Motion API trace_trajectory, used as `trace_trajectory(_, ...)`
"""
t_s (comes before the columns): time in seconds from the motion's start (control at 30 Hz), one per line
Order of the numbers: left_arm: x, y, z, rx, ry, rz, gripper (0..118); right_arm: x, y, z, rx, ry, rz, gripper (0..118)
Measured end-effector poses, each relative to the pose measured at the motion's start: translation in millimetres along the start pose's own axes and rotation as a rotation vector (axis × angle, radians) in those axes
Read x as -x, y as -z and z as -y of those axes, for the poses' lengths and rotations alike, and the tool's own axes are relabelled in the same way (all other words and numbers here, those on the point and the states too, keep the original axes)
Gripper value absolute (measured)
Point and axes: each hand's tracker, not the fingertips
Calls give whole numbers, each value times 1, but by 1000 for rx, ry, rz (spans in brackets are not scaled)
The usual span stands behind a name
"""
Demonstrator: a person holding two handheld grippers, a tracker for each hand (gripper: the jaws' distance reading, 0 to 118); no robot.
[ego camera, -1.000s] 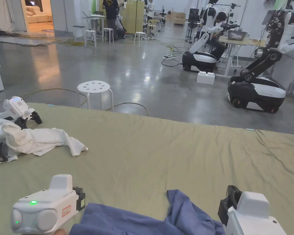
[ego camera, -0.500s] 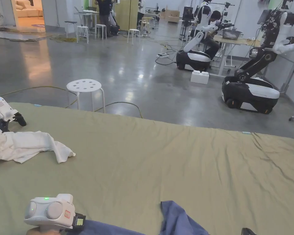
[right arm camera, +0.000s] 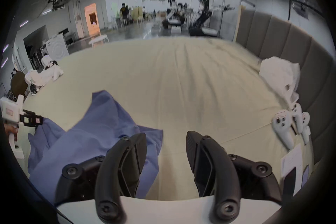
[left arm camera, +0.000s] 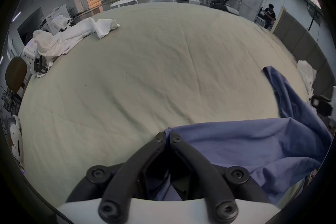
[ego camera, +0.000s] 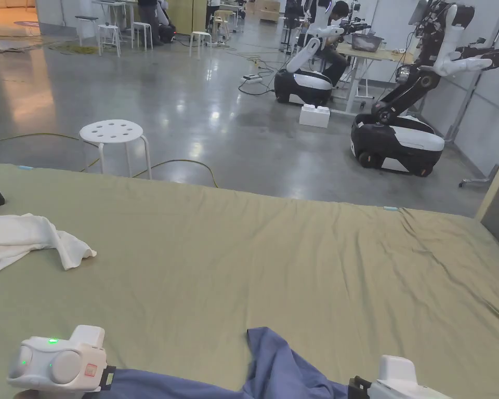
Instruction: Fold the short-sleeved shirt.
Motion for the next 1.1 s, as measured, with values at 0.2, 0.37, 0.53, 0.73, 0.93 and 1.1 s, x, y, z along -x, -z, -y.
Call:
trace_trajectory(0.2,-5,-27,18,-97,-44,18,0,4,55,2,208,9,-67,43)
trace_trajectory(0.37,-11,-37,28,-151,-54,28,0,9,55,1,177,-47,-130,3)
trace_trajectory(0.53,-19,-45,29,-193,-65,24,0,16,29,5,110,-79,-91,2)
trace_trajectory(0.73,-18,-83,19,-319,-65,26,0,1,-42,-5,-76,-44,-75,2)
trace_trajectory(0.93,-4,-144,0,-489,-65,-5,0,-16,-116,-27,-243,-60,-36,2)
trace_trajectory(1.1,8,-177,-15,-583,-66,-44,0,-30,-172,-49,-371,-71,39,2)
